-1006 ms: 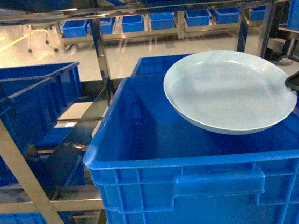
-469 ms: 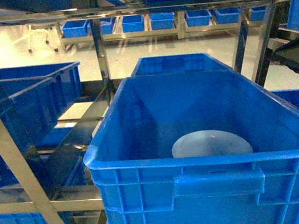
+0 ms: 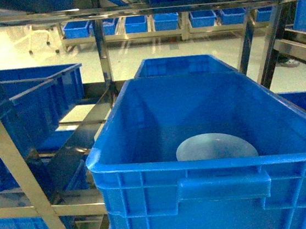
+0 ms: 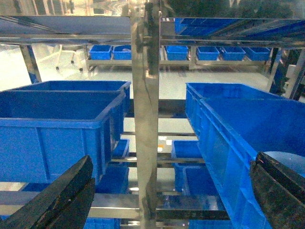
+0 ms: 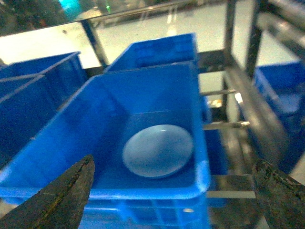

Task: Place blue tray on left shelf second layer neatly

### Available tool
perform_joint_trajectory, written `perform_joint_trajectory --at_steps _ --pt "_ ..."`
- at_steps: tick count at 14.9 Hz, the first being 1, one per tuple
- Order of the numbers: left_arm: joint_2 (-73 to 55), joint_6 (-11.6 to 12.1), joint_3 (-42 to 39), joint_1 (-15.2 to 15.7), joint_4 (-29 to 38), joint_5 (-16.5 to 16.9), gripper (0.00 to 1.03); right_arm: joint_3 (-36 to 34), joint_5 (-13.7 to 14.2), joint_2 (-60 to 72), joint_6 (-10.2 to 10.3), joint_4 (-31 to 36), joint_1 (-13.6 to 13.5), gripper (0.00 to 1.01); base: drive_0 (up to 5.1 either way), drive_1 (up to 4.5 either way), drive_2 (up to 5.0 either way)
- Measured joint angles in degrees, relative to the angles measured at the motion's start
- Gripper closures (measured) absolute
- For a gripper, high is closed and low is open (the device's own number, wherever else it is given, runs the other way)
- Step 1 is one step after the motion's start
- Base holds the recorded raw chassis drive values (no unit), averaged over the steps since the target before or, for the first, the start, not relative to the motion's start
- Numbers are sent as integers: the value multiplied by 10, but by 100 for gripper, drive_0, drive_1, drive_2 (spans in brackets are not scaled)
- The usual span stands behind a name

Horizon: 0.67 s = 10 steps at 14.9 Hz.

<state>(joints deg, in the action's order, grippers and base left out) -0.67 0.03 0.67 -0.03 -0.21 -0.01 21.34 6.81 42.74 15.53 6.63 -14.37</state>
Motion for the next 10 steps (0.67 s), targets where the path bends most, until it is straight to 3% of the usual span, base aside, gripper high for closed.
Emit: perform_joint_trajectory --at_steps 1,2,4,5,6,7,10 --pt "0 0 0 0 0 0 5 -5 37 -61 -66 -51 6 3 0 0 0" --pt "0 0 0 0 0 0 5 -7 47 -113 -124 -106 33 3 0 0 0" --pt "0 0 0 0 0 0 5 -16 37 -195 -174 -159 125 3 0 0 0" --pt "0 0 0 0 0 0 5 -16 29 -197 -180 -145 125 3 0 0 0" --pt "0 0 0 0 0 0 5 -51 -31 -211 -174 -52 136 13 0 0 0" --pt "0 0 0 0 0 -1 5 -96 -62 -238 -166 -2 141 27 0 0 0" --pt "0 0 0 0 0 0 5 -127 -66 -267 -164 10 141 60 0 0 0"
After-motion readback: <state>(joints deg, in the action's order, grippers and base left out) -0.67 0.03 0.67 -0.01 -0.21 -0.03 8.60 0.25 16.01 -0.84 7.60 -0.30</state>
